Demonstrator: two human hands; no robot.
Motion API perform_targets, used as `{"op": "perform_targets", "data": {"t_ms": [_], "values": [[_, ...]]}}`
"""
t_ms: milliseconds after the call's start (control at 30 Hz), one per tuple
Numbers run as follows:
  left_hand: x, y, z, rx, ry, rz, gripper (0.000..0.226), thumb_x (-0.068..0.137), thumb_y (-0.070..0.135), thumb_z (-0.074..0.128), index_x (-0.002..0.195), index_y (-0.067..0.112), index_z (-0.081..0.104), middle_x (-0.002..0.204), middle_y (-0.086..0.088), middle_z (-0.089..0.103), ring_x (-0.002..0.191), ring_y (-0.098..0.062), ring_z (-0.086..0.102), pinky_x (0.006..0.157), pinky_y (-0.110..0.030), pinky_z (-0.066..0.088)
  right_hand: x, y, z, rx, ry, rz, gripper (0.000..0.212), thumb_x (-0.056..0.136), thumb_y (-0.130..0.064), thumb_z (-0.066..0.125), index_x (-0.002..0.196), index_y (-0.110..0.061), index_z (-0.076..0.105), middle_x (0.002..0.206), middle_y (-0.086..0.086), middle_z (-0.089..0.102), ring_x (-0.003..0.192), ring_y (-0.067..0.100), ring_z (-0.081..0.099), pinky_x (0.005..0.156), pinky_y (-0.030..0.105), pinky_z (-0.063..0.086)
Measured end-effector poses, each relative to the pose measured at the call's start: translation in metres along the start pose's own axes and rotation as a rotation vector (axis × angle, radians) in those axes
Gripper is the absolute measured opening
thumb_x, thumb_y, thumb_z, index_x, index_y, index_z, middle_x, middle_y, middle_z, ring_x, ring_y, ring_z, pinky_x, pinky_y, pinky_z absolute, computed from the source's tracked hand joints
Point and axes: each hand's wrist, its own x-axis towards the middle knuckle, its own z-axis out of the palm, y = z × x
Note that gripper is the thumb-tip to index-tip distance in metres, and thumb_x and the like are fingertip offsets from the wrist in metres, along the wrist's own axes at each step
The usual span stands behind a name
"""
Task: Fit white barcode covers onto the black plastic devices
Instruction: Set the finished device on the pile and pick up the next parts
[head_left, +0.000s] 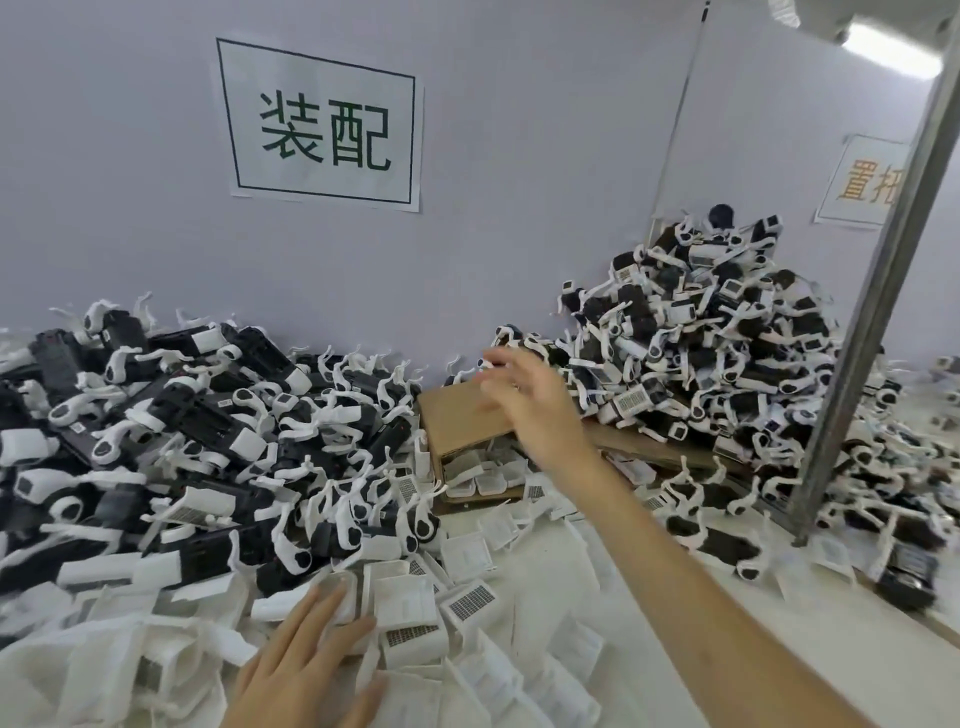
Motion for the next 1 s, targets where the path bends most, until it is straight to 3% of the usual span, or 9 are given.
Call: {"op": "perform_targets", "data": {"t_ms": [100,200,333,433,500,567,700,867,1000], "values": [[0.000,0.001,0.001,0.048,-0.034,-0.025,0.059,0.081,0.064,0.041,0.084,0.020,0.081,0.113,-0.013,0.074,0.141,0.023,-0.003,0.105,0.000,0.017,-0.081,0.045,0.054,-0.070,-0.127,-0.008,0.037,0.095,-0.022,0.059,0.131,-0.034,0.056,0.125,-0.024,0.057,0.108,-0.019,0.051,0.085,0.000,0.040],[0.000,0.000,0.000,0.091,-0.128,-0.117,0.055,0.062,0.057,0.046,0.088,0.023,0.081,0.114,-0.009,0.074,0.142,0.017,0.017,0.083,-0.021,0.037,-0.122,0.080,0.088,-0.155,-0.263,0.020,0.047,0.094,-0.033,0.055,0.140,-0.036,0.051,0.144,-0.025,0.044,0.133,-0.013,0.036,0.112,0.018,0.033],[0.000,0.001,-0.005,0.152,-0.166,-0.134,0.055,0.065,0.053,0.046,0.098,0.025,0.079,0.116,-0.005,0.074,0.105,-0.027,0.072,0.074,-0.029,0.056,-0.133,0.096,0.104,-0.450,-0.393,-0.053,0.043,0.096,-0.041,0.052,0.139,-0.041,0.049,0.162,-0.021,0.018,0.149,0.001,0.012,0.122,0.032,0.010],[-0.004,-0.002,-0.009,0.171,-0.149,-0.105,0.046,0.068,0.048,0.059,0.104,0.025,0.077,0.122,-0.004,0.071,0.110,-0.034,0.069,0.066,-0.043,0.060,-0.134,0.092,0.102,-0.353,-0.333,-0.006,0.033,0.092,-0.040,0.065,0.125,-0.037,0.061,0.150,-0.022,0.032,0.142,0.006,0.031,0.117,0.027,0.026],[-0.007,-0.005,-0.008,0.121,-0.151,-0.128,0.040,0.072,0.036,0.076,0.110,0.025,0.074,0.134,0.000,0.064,0.127,-0.027,0.060,0.081,-0.047,0.057,-0.133,0.091,0.098,-0.306,-0.307,0.013,0.031,0.089,-0.040,0.071,0.119,-0.035,0.064,0.132,-0.030,0.038,0.125,0.007,0.048,0.102,0.020,0.040],[-0.010,-0.006,-0.008,0.031,-0.182,-0.206,0.041,0.081,0.029,0.078,0.121,0.026,0.069,0.147,0.006,0.051,0.142,-0.018,0.042,0.100,-0.046,0.047,-0.133,0.089,0.095,-0.308,-0.300,0.016,0.026,0.087,-0.042,0.073,0.112,-0.037,0.065,0.119,-0.033,0.040,0.098,0.009,0.056,0.082,0.008,0.039],[-0.013,-0.010,-0.008,-0.004,-0.171,-0.194,0.038,0.084,0.030,0.072,0.121,0.026,0.068,0.150,0.007,0.046,0.145,-0.014,0.036,0.107,-0.043,0.043,-0.132,0.088,0.091,-0.264,-0.296,0.012,0.017,0.085,-0.041,0.076,0.098,-0.040,0.066,0.112,-0.027,0.047,0.073,-0.002,0.054,0.076,0.013,0.040],[-0.015,-0.011,-0.006,-0.006,-0.131,-0.191,0.039,0.084,0.027,0.075,0.123,0.027,0.068,0.151,0.009,0.044,0.144,-0.012,0.038,0.105,-0.041,0.043,-0.132,0.082,0.090,-0.170,-0.177,-0.019,0.030,0.082,-0.042,0.071,0.110,-0.033,0.066,0.109,-0.024,0.055,0.105,-0.002,0.055,0.095,0.030,0.045],[-0.016,-0.013,-0.003,0.007,-0.166,-0.196,0.040,0.091,0.036,0.064,0.131,0.037,0.060,0.157,0.019,0.031,0.149,-0.004,0.021,0.113,-0.034,0.033,-0.109,0.073,0.097,-0.184,-0.203,-0.021,0.045,0.090,-0.037,0.070,0.132,-0.032,0.054,0.130,-0.024,0.053,0.121,-0.006,0.048,0.107,0.033,0.041]]}}
